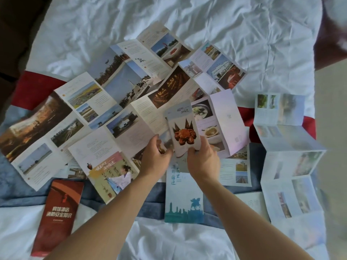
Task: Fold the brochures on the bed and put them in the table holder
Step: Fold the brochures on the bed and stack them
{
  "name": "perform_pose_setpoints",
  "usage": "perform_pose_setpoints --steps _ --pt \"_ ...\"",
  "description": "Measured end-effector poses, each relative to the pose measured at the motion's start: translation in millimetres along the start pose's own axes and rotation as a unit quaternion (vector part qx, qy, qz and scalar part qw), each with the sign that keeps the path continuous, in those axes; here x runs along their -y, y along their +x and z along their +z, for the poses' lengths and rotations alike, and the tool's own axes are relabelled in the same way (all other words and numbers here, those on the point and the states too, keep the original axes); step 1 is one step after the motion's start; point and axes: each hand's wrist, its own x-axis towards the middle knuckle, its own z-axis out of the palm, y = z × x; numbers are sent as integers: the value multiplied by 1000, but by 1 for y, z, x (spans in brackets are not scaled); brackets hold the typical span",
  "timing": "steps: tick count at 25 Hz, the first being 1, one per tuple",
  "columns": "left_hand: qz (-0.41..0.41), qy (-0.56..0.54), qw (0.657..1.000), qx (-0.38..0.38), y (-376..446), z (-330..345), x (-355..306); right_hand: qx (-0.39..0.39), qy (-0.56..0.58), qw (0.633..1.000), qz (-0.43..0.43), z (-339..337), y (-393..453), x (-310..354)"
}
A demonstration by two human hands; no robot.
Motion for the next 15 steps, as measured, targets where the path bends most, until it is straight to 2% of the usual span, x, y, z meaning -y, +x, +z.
perform_pose_setpoints --steps 3,7,12,15 --pt "-1 10 999 34 2 23 -10 -20 -2 1000 8 -24 16 -19" --pt "4 8 999 53 6 50 -25 -47 -68 996 21 -45 39 -44" --pt "-18 32 998 56 26 74 -46 -6 -125 991 48 -49 64 -66" --pt "-29 50 997 52 40 86 -55 13 -71 996 47 -50 76 -68"
